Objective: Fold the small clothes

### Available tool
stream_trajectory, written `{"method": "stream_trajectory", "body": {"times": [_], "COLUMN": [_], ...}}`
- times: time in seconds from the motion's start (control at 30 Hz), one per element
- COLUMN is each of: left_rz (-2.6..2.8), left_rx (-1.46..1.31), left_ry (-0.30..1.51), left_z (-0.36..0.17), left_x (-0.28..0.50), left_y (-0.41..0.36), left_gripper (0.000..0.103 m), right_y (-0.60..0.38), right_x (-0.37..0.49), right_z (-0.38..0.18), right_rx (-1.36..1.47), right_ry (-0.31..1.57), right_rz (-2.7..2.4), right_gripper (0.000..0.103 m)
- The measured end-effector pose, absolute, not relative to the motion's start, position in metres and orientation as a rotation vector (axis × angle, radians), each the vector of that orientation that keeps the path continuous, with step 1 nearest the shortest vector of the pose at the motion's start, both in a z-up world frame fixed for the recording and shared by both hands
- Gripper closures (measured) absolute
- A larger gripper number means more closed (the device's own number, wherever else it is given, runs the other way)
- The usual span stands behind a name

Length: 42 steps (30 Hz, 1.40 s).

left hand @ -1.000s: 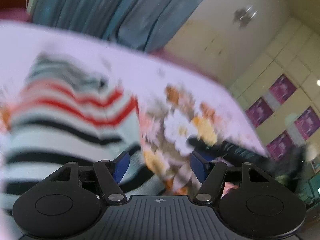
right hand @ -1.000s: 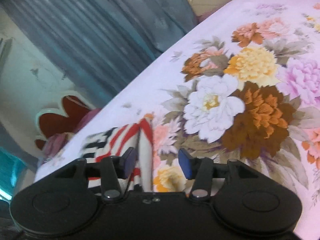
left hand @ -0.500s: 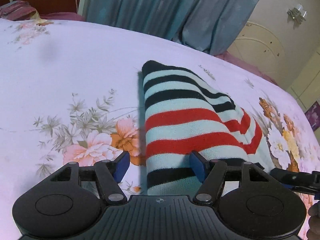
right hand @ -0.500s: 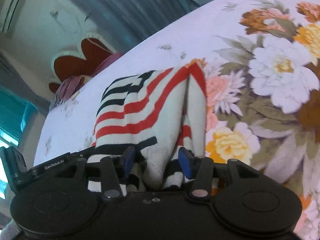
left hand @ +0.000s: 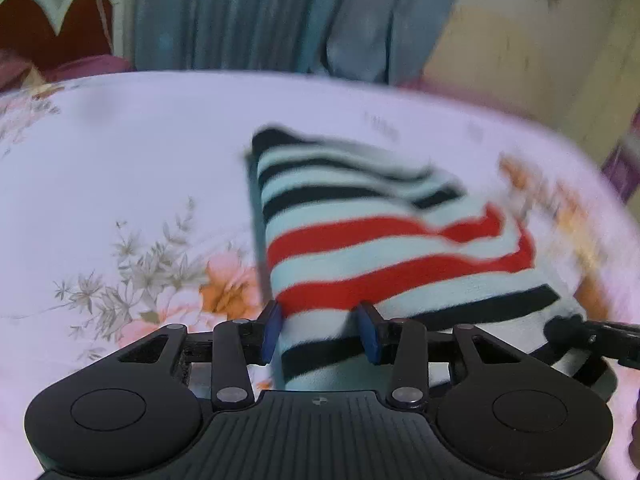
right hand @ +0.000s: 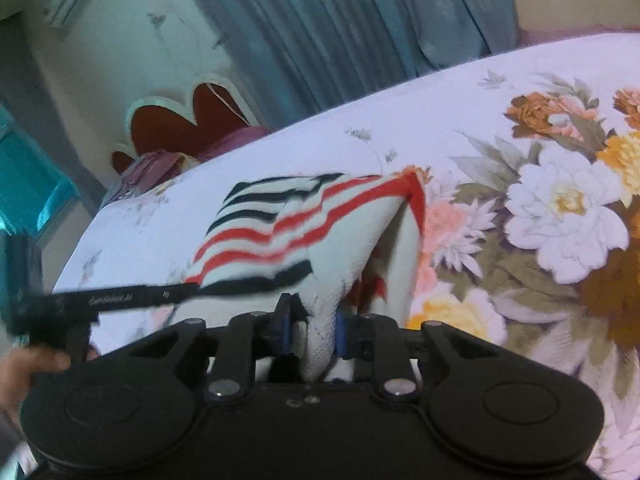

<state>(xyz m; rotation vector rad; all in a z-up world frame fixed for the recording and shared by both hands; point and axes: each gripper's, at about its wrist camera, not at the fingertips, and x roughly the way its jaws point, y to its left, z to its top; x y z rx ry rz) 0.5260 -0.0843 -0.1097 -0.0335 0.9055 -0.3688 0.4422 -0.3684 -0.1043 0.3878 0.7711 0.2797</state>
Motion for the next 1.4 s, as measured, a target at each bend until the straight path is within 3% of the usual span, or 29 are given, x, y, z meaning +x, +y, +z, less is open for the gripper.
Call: {"method": "stream_trajectory", "body": {"times": [0.07,0.27,0.5,0.57,0.63,0.77,0.87,0.97,1.0,1.07,1.13,1.17,1.23,1.4], "left_rz": [-0.371,-0.402,-0.386,-0.388,-0.394,-0.398,-0.395,-0.387,-0.386,-0.377,-0.376,-0.385,-0.402,-0.403], "left_rx": [0.002,0.094,0.006,-0.011,-0.018,0.001,0.09,0.213,0.23,0.215,0.166,0.143,0.113,0.087], "left_ry": [0.905,0.908,0.877,0.894,0.916,0.933,0.948,0.926,0.918,0.907,0.879,0.87,0.847,0.81], "left_z": [-0.11,-0.102,-0.092,-0.096,-0.1,-0.104,-0.109,-0.104,-0.103,-0.096,-0.085,-0.081,-0.076,-0.073], "left_x": [0.528,0.532,0.549,0.561,0.572,0.581,0.586,0.581,0.579,0.574,0.561,0.552,0.53,0.482], "left_y": [-0.091,-0.097,-0.085,-0.086,-0.088,-0.098,-0.116,-0.133,-0.135,-0.13,-0.119,-0.114,-0.108,-0.094], "left_gripper": [0.06,0.06,0.059,0.059,0.059,0.059,0.058,0.058,0.058,0.058,0.058,0.058,0.058,0.058], "right_y": [-0.378,-0.38,-0.405,-0.405,-0.399,-0.381,-0.383,-0.383,-0.382,-0.377,-0.369,-0.368,-0.359,-0.323], "right_x": [0.444,0.456,0.525,0.538,0.542,0.535,0.548,0.545,0.545,0.541,0.53,0.523,0.505,0.463], "right_z": [-0.13,-0.107,-0.119,-0.12,-0.115,-0.096,-0.136,-0.136,-0.135,-0.126,-0.106,-0.099,-0.085,-0.077], "right_rx": [0.413,0.434,0.604,0.602,0.534,0.315,0.27,0.273,0.265,0.249,0.233,0.233,0.204,0.06], "right_ry": [0.811,0.776,0.82,0.818,0.788,0.672,0.801,0.784,0.79,0.795,0.762,0.744,0.735,0.784], "right_rz": [0.267,0.233,0.159,0.156,0.17,0.174,0.117,0.108,0.1,0.075,0.059,0.077,0.12,0.241], "right_gripper": [0.086,0.069,0.065,0.071,0.091,0.094,0.095,0.094,0.093,0.079,0.075,0.076,0.087,0.096]}}
